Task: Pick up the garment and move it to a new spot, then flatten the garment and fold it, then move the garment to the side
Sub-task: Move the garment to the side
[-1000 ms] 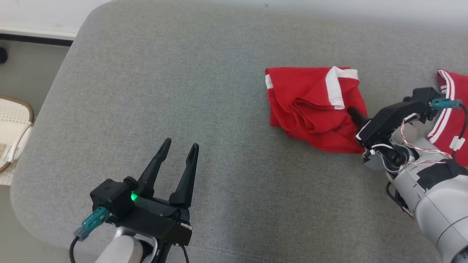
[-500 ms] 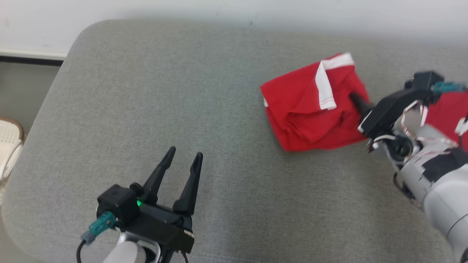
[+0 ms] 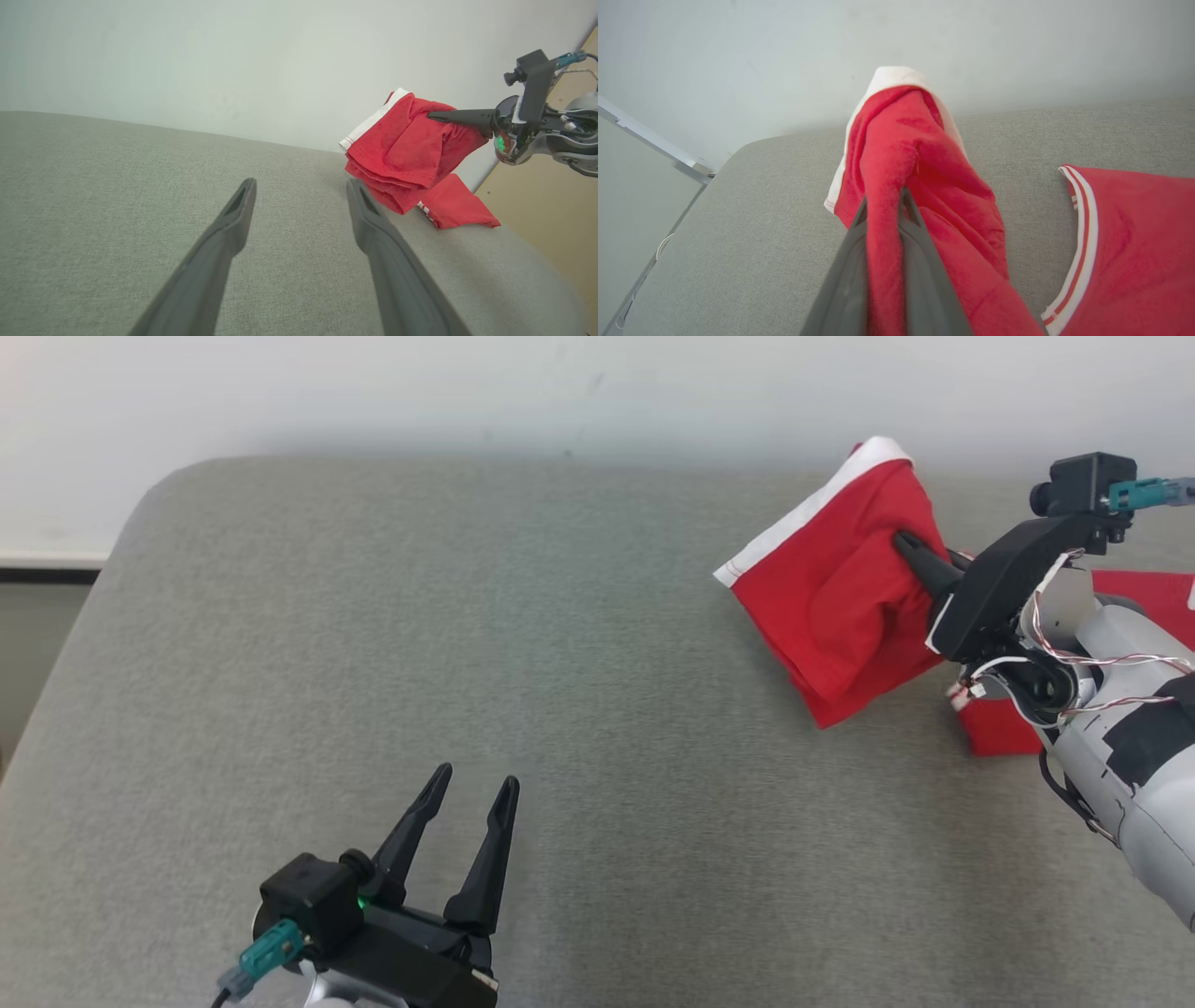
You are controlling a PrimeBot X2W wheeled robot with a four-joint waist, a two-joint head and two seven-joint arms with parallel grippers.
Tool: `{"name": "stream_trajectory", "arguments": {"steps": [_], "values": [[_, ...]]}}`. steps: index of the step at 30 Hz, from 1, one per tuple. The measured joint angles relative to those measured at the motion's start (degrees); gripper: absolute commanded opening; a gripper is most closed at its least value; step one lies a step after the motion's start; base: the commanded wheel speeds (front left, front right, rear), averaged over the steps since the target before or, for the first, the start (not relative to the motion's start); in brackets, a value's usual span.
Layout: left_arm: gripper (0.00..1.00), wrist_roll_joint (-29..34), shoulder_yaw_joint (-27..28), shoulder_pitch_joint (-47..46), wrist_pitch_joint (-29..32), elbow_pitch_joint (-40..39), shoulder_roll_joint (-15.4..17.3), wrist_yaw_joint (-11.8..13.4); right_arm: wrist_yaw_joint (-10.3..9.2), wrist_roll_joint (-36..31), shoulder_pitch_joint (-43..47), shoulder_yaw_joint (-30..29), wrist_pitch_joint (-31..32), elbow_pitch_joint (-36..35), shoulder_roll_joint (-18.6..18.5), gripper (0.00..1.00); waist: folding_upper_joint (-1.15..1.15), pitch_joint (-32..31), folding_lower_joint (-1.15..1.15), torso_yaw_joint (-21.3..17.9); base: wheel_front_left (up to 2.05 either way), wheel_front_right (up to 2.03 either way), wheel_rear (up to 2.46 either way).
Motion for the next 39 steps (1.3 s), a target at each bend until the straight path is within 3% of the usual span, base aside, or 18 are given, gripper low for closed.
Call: {"name": "stream_trajectory", "arguments": {"steps": [13,28,39], "values": [[1.0,0.0,-0.1,1.2,0.1,-2.9,0.6,0.4,-0.01,7.7,3.2,-5.0,0.5,-6.4,-1.8,0.0,0.0,0.1,0.0,-4.9,0.0,0.0,0.0],[1.0,1.2,0.5,-1.6,1.6,-5.0,2.0,0.4,0.0,10.5,2.6,-7.9,-0.3,-6.4,-1.7,0.0,0.0,6.5,0.01,-4.1,0.0,0.0,0.0],[1.0,1.2,2.2,-1.6,1.6,-5.6,3.7,0.9,0.0,11.2,2.6,-9.9,-1.6,-4.7,-4.3,0.0,0.0,9.1,0.02,-4.4,0.0,0.0,0.0]]}}
